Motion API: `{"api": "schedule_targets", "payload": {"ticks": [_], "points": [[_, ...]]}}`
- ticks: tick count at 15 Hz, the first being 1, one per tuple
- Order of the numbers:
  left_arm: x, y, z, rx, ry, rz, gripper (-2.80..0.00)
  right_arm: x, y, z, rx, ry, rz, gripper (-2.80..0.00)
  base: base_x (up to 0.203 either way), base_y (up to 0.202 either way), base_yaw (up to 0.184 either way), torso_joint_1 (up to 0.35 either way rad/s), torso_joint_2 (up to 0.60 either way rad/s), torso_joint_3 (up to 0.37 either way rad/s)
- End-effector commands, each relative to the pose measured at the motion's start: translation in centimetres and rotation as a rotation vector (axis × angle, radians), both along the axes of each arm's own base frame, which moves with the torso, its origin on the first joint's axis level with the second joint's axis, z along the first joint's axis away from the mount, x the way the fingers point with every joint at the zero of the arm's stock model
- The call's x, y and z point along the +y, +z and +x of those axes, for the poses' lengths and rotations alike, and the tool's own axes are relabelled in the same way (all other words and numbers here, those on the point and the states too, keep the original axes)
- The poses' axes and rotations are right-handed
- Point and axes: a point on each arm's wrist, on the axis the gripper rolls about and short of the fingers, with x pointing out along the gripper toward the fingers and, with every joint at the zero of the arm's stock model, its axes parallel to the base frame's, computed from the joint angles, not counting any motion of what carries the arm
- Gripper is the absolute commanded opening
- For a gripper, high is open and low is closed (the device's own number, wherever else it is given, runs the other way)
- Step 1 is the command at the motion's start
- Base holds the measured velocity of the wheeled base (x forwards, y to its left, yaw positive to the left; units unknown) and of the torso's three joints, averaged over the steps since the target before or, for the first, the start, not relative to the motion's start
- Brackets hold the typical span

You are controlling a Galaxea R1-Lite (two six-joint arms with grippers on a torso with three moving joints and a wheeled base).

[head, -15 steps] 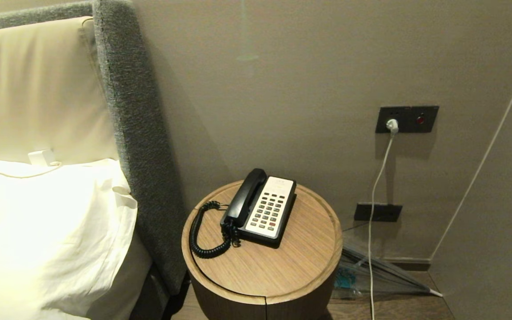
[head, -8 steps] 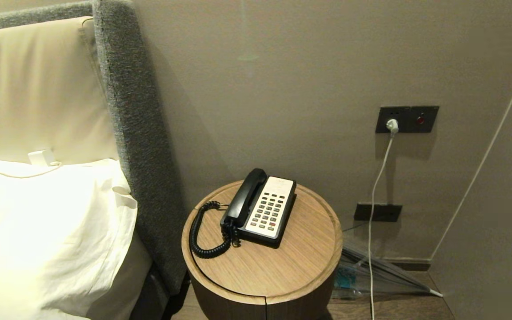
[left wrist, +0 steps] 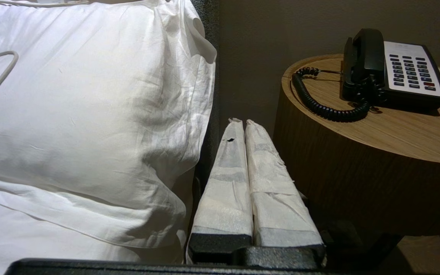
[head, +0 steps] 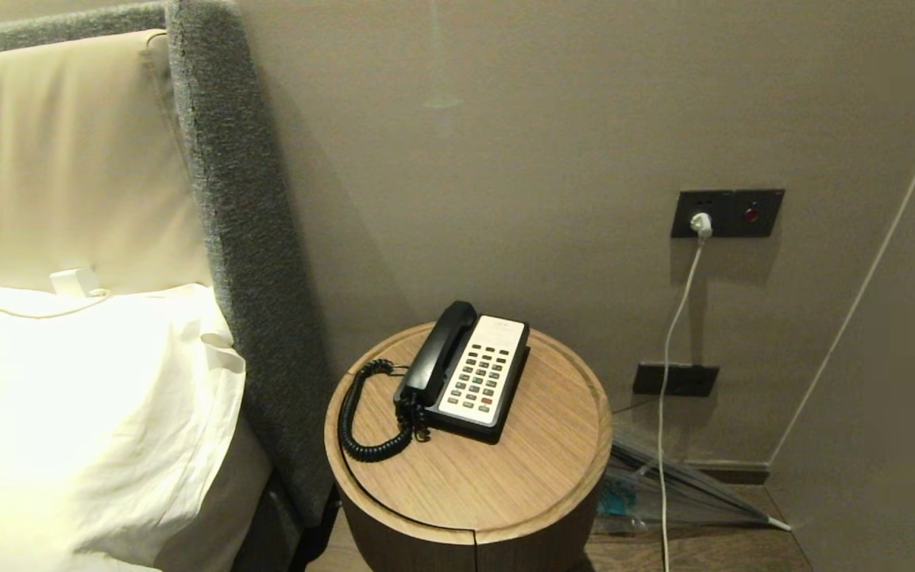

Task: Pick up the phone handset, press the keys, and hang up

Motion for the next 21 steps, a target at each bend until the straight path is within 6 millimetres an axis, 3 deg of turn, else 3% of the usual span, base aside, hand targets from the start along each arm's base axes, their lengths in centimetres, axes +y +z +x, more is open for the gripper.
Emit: {"api": "schedule_targets", "payload": {"ticks": [1,21], "points": [[0.0,-0.25,0.08,0.01,-0.001,0.0,-2.8,0.0,-0.02,0.0,0.001,0.002,-0.001,-2.8,0.0,0.0,0.0,0.0,0.0,0.0],[0.0,-0.25,0.08,0.01,-0.001,0.0,-2.8,0.0,0.02,-0.01,-0.001,0.004,-0.006,-2.8,0.0,0.0,0.0,0.0,0.0,0.0]]}}
